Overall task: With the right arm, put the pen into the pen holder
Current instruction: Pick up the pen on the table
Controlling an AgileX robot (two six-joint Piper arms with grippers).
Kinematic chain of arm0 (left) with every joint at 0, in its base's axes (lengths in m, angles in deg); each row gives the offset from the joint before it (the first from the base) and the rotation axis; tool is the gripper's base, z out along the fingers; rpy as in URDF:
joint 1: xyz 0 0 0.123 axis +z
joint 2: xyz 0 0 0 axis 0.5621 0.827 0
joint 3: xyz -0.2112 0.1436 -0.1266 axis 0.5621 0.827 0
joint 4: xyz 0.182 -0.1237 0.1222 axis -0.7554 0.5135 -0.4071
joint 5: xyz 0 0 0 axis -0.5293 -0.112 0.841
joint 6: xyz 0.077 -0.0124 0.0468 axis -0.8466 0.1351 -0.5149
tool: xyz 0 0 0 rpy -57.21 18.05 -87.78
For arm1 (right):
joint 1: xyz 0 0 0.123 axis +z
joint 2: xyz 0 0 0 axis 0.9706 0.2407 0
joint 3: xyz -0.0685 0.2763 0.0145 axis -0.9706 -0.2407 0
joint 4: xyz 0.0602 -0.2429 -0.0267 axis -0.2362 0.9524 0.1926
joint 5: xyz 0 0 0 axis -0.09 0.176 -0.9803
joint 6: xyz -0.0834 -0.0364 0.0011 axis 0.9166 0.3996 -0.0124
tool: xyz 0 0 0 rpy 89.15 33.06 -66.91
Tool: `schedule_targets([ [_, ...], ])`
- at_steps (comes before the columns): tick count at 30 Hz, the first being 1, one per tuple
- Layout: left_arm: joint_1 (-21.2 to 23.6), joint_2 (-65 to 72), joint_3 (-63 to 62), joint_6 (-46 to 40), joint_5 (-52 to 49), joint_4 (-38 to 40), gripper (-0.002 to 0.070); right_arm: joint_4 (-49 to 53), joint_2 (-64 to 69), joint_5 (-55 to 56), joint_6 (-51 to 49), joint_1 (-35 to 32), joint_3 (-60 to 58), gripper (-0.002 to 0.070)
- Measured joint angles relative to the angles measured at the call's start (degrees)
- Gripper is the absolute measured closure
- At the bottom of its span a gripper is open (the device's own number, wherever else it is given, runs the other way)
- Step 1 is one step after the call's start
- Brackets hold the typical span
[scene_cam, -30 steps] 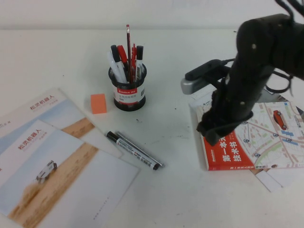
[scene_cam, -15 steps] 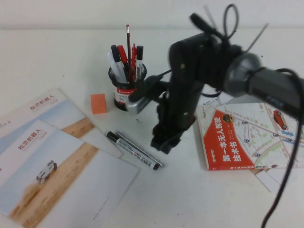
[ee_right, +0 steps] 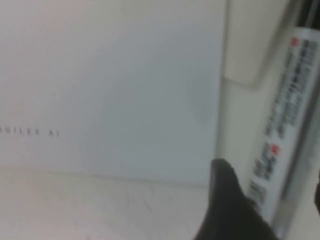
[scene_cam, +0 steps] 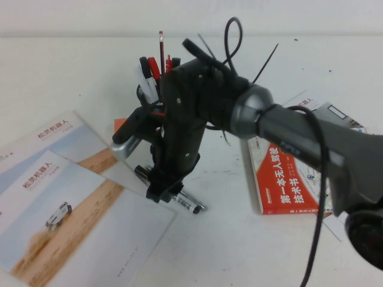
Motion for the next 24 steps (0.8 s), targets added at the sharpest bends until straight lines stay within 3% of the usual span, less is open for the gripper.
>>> schedule_targets([
  [15,0.0,0.0,0.0,0.0,0.0,0.0,0.0676,1.0,5.2,0.0,-0.8,1.1,2.2,0.0344],
  [18,0.0,0.0,0.0,0.0,0.0,0.0,0.0676,1.1,5.2,0.0,-0.9,1.1,2.2,0.0398],
  [22,0.0,0.0,0.0,0.0,0.0,0.0,0.0676,1.4,5.2,0.0,-2.3,1.1,2.3,0.0567],
  [24,0.0,0.0,0.0,0.0,0.0,0.0,0.0676,1.4,5.2,0.0,-3.2,1.1,2.3,0.0558],
])
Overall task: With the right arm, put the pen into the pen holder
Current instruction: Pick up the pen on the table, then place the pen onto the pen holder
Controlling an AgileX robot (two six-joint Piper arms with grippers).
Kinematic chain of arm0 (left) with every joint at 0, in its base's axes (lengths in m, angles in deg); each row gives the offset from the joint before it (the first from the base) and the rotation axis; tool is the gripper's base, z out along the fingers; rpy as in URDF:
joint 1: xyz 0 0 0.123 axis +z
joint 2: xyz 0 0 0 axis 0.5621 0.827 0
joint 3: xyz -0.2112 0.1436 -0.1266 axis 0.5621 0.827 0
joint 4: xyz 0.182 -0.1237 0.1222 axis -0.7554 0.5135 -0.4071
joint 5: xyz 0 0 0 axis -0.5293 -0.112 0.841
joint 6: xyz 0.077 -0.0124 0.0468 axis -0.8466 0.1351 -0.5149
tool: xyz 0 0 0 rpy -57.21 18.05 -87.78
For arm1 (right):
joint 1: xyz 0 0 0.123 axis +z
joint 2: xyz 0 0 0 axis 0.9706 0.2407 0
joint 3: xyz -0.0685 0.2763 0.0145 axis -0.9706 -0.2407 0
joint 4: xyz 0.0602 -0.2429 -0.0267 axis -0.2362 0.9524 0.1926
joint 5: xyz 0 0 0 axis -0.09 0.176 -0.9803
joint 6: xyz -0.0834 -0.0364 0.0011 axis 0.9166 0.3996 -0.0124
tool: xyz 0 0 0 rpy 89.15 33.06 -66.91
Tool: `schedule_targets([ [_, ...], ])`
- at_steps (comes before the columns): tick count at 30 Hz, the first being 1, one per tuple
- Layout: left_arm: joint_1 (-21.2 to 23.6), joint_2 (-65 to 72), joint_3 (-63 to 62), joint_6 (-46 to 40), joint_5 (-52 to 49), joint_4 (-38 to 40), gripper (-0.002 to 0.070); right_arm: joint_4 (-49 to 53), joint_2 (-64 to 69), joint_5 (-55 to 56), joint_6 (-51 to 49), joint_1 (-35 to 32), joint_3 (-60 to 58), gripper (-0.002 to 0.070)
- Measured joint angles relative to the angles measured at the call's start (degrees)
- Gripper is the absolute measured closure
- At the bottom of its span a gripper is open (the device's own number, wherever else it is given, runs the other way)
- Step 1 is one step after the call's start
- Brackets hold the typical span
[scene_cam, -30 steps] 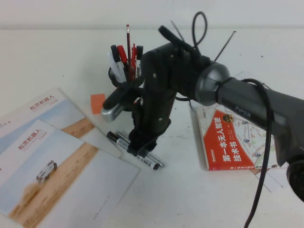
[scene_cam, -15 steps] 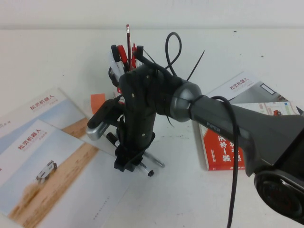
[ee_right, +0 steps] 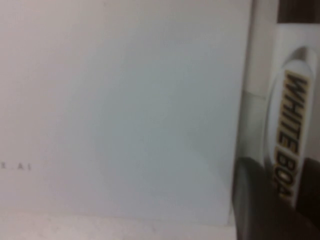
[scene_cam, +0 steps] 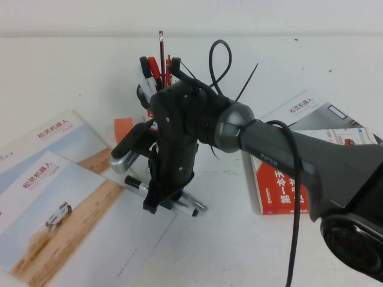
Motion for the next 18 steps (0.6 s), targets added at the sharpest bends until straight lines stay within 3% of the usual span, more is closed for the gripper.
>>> schedule_targets([
  [6,0.0,0.0,0.0,0.0,0.0,0.0,0.0676,-8.4,-3.0,1.3,-0.6,-1.9,0.0,0.0558],
  [11,0.0,0.0,0.0,0.0,0.0,0.0,0.0676,-11.8,-9.5,10.9,-0.3,-2.6,-2.6,0.0558],
  [14,0.0,0.0,0.0,0.0,0.0,0.0,0.0676,-15.1,-15.0,21.9,2.2,-2.6,-9.9,0.0559],
  [18,0.0,0.0,0.0,0.0,0.0,0.0,0.0676,-22.8,-22.8,46.0,9.8,-2.1,-26.5,0.0559],
])
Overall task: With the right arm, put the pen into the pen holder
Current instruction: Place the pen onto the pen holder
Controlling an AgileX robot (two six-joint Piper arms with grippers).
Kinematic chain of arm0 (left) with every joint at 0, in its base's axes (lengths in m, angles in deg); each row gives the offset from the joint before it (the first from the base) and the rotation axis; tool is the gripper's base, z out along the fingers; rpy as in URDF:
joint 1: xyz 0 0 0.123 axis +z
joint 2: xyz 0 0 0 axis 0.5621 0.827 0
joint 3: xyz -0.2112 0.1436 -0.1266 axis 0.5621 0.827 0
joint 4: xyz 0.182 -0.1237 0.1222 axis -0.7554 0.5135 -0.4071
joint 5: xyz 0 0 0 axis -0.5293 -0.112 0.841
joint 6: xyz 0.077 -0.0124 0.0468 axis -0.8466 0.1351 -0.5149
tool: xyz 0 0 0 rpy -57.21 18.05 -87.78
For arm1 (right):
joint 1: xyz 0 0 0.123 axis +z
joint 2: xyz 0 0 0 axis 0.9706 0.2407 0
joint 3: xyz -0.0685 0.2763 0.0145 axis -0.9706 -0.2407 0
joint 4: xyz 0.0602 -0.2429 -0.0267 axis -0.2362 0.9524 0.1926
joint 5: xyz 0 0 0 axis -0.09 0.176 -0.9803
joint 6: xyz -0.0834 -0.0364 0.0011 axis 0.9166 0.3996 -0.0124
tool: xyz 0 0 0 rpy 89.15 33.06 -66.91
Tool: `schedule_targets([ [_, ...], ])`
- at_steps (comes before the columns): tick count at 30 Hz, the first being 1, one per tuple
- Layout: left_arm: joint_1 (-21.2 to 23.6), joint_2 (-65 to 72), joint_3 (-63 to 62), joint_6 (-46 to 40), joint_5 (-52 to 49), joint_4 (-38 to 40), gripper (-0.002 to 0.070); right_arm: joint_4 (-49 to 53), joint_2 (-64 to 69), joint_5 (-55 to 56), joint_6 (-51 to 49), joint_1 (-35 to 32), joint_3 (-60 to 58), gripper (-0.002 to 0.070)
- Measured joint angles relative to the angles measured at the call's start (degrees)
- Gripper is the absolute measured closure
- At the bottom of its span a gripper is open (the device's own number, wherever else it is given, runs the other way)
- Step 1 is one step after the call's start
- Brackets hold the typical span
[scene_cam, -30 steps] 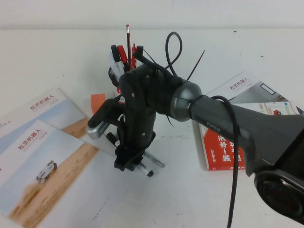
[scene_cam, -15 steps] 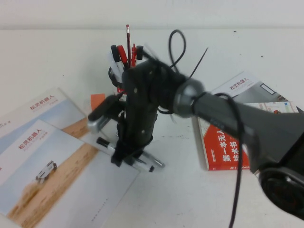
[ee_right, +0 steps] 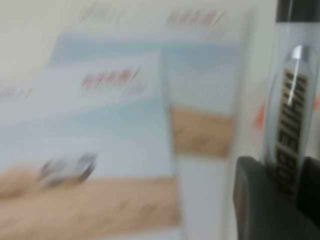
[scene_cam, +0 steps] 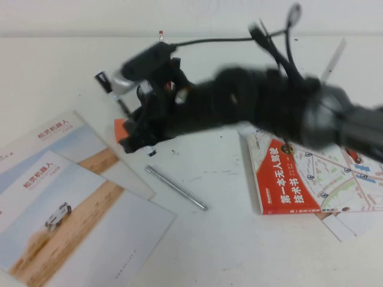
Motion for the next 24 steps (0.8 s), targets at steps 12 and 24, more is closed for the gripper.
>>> schedule_targets([
  [12,0.0,0.0,0.0,0.0,0.0,0.0,0.0676,-8.7,-5.5,28.3,13.1,2.0,-16.0,0.0559],
  [24,0.0,0.0,0.0,0.0,0.0,0.0,0.0676,47.4,-2.4,62.1,-50.0,-4.8,-15.6,0.0559],
])
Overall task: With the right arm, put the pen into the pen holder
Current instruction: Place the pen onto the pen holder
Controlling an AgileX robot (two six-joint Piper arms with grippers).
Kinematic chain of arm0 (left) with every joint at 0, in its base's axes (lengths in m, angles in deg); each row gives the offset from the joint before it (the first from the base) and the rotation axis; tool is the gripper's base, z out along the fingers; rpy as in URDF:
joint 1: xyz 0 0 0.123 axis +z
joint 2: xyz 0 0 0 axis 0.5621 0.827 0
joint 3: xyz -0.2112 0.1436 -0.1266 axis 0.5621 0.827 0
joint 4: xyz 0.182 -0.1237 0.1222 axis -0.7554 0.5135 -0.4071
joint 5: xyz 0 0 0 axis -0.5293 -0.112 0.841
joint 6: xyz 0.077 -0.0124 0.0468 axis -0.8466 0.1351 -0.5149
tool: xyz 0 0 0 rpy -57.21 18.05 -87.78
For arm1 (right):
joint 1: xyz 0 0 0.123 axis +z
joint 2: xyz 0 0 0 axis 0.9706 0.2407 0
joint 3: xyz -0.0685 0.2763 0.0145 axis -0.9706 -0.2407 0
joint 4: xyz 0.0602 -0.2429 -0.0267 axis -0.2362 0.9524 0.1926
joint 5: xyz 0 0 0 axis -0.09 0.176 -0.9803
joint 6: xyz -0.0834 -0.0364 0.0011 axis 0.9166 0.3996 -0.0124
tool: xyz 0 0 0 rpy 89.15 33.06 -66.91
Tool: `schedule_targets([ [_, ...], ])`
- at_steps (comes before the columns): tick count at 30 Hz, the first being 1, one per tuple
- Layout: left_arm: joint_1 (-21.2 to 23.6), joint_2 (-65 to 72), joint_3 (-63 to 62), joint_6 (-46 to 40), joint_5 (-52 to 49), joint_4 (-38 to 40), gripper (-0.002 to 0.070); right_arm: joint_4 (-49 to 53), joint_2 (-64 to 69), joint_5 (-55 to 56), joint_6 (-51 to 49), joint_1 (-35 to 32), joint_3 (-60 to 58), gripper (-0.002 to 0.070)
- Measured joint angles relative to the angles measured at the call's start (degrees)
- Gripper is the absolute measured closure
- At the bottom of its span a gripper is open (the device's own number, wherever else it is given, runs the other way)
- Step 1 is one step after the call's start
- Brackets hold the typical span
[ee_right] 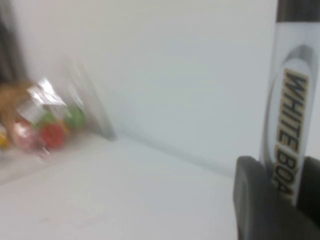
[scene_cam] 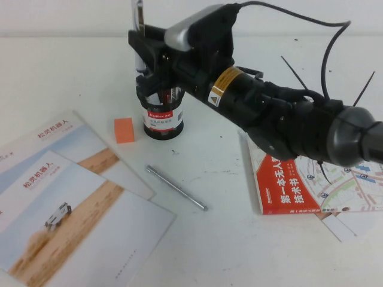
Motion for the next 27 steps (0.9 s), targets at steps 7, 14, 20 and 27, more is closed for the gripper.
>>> schedule_targets([
  [7,0.0,0.0,0.0,0.0,0.0,0.0,0.0676,2.4,7.4,-1.3,-0.4,-2.4,4.1,0.0559],
  [14,0.0,0.0,0.0,0.0,0.0,0.0,0.0676,1.8,13.6,-2.0,0.5,-3.6,10.1,0.0559],
  [20,0.0,0.0,0.0,0.0,0.0,0.0,0.0676,0.4,18.1,-2.0,0.7,-4.8,13.0,0.0559],
  [27,0.0,0.0,0.0,0.0,0.0,0.0,0.0676,0.1,19.1,-3.2,-0.9,-4.8,13.3,0.0409],
])
